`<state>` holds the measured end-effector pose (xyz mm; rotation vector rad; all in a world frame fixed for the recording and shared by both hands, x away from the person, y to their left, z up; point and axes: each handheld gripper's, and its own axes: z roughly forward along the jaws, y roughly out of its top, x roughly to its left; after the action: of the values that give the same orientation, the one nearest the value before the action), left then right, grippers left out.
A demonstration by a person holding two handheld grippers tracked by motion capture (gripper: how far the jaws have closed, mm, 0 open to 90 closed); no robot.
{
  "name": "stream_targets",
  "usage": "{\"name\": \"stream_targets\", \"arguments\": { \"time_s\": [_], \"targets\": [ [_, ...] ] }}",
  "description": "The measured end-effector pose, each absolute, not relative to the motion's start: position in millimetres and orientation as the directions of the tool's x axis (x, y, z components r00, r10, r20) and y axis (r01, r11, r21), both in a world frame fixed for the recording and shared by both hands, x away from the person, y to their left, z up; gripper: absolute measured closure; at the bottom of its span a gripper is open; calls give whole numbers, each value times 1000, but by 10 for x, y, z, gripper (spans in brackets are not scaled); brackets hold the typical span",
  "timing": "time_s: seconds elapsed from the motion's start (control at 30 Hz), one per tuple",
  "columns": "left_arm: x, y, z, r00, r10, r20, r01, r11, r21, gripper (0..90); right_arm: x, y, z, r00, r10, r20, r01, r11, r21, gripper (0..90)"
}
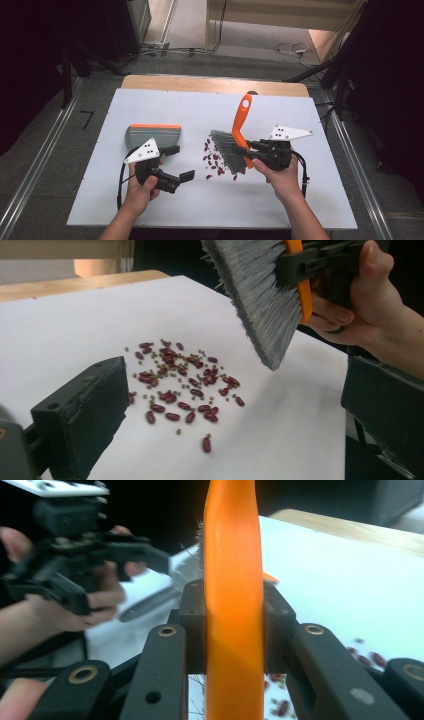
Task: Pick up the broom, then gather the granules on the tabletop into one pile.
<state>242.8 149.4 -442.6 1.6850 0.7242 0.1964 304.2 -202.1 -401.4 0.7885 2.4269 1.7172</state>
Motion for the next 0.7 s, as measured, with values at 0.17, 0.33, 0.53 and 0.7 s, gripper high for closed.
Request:
{"name": "stream_targets", "arguments": {
  "time_s": [0.17,0.33,0.53,0.7],
  "targets": [
    [2406,1621,-4431,768,594,-239,345,-70,936,0,3069,-2074,-4027,-845,483,228,380,243,893,685],
    [2358,1726,-4465,746,628,-223,341,-73,937,0,3097,-2111,-4022,-816,545,190,387,273,881,685],
    [2304,1881,-4533,714,667,-212,345,-71,936,0,3173,-2157,-4033,-777,612,145,408,314,857,684],
    [2244,1960,-4582,701,686,-194,332,-74,940,0,3252,-2211,-4043,-734,670,110,432,335,838,685]
  ]
}}
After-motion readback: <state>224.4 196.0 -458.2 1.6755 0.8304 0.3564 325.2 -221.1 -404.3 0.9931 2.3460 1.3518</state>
